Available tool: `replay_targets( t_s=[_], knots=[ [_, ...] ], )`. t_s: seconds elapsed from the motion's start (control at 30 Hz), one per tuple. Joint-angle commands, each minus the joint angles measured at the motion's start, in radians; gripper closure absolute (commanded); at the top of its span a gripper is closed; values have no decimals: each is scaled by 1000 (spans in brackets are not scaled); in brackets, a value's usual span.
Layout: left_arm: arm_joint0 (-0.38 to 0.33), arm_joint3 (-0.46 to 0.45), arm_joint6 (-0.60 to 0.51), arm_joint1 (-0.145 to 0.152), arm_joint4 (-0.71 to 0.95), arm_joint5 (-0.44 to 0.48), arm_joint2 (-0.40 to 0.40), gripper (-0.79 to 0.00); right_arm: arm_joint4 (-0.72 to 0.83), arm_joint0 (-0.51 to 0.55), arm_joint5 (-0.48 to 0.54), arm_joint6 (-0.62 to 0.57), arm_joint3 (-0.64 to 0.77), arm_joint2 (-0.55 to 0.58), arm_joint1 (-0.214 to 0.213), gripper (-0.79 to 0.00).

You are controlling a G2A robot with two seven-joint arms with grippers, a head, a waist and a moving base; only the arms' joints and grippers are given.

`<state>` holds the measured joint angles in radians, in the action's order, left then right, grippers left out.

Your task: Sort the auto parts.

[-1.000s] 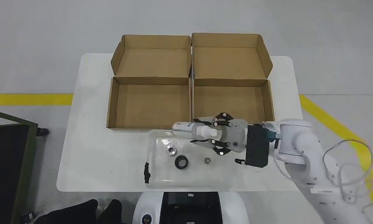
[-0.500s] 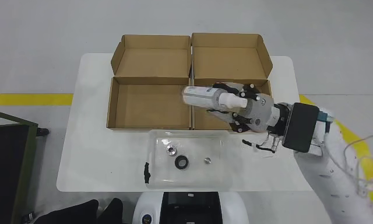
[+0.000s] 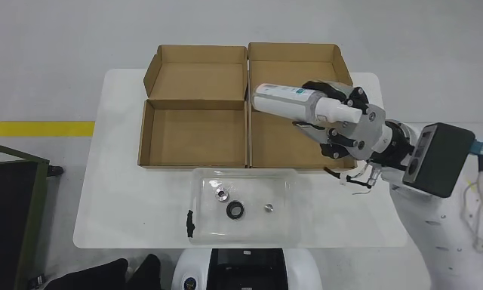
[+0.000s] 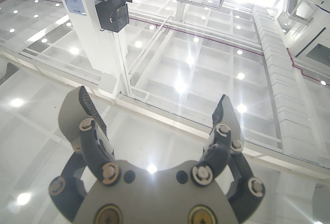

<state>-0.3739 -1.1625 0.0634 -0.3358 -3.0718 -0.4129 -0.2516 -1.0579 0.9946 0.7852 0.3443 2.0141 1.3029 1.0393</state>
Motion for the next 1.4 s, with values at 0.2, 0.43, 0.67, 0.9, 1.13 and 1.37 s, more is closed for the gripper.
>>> replay_targets(
  t_s=[0.2, 0.43, 0.67, 0.9, 1.13, 1.37],
  knots=[
    [0, 0, 0, 0, 0, 0, 0, -785, -4, -4, 11, 17, -20, -3, 5, 0],
    [0, 0, 0, 0, 0, 0, 0, -785, -28, 10, 28, 15, -45, -15, 8, 0],
    [0, 0, 0, 0, 0, 0, 0, -785, -122, 16, 65, -65, -85, -53, 8, 0],
    [0, 0, 0, 0, 0, 0, 0, -785, -198, 52, 79, -128, -172, -83, 7, 0],
    [0, 0, 0, 0, 0, 0, 0, -785, -202, 78, 88, -158, -252, -110, 8, 0],
    [0, 0, 0, 0, 0, 0, 0, -785, -271, 63, 76, -230, -348, -123, 8, 0]
  ],
)
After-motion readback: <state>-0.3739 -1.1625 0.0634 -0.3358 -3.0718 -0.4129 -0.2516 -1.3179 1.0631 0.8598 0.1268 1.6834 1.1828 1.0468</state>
